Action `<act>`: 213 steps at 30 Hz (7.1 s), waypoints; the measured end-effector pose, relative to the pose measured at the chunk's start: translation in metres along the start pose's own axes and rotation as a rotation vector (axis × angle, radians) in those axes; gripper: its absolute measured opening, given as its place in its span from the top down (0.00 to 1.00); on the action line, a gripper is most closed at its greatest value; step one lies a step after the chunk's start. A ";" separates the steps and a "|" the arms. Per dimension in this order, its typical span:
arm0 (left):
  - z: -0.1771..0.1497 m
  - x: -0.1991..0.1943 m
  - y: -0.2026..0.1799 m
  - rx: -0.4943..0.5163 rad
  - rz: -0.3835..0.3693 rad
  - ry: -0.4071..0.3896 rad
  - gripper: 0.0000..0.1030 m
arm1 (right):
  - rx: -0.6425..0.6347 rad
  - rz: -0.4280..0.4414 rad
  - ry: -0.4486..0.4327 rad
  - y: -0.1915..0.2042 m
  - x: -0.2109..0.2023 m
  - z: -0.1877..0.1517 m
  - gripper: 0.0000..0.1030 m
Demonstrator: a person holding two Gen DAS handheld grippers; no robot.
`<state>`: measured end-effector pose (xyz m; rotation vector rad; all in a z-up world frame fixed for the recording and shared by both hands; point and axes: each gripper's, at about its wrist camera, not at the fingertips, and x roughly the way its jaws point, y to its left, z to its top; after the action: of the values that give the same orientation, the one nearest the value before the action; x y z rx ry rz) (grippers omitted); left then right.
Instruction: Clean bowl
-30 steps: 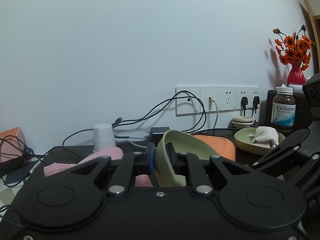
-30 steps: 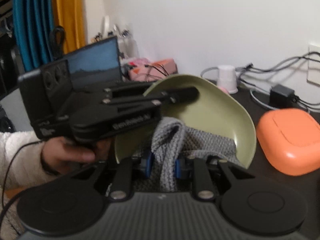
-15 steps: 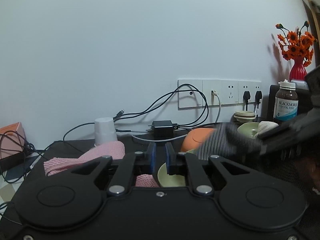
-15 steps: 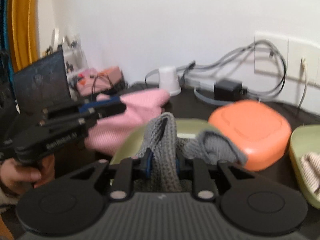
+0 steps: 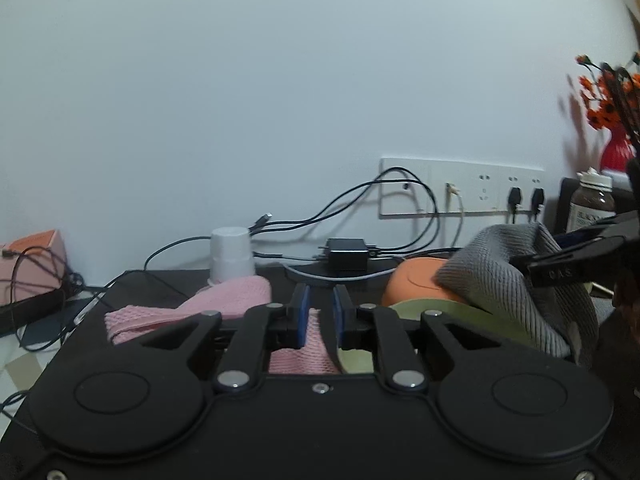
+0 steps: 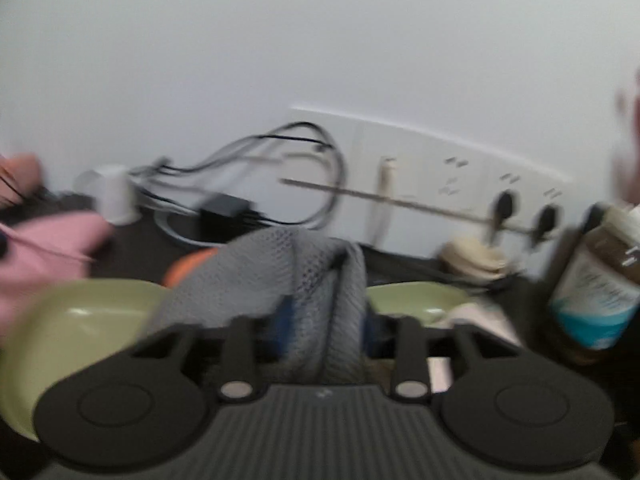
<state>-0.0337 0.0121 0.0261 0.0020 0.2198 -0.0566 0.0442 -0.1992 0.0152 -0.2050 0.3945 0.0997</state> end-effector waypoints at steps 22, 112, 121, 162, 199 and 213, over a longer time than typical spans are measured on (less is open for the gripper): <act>0.004 0.005 0.036 -0.152 0.200 -0.010 0.00 | -0.344 0.715 -0.119 0.070 -0.063 -0.018 0.42; 0.004 0.011 0.022 -0.065 0.182 0.026 0.00 | 1.203 0.944 0.283 -0.045 0.072 -0.045 0.84; 0.001 0.020 0.042 -0.174 0.181 0.109 0.00 | 0.940 0.769 0.289 -0.030 0.065 -0.028 0.83; 0.003 0.022 0.024 -0.076 0.120 0.177 0.00 | 0.091 0.256 -0.053 -0.022 -0.021 0.023 0.02; -0.004 0.044 0.039 -0.085 0.178 0.306 0.00 | -0.094 0.125 -0.353 0.009 -0.069 0.027 0.86; -0.005 0.046 0.032 -0.046 0.158 0.325 0.00 | 0.003 0.415 -0.255 -0.005 -0.064 0.029 0.86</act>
<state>0.0119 0.0416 0.0108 -0.0175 0.5448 0.1072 -0.0030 -0.2014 0.0676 -0.1028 0.1780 0.5284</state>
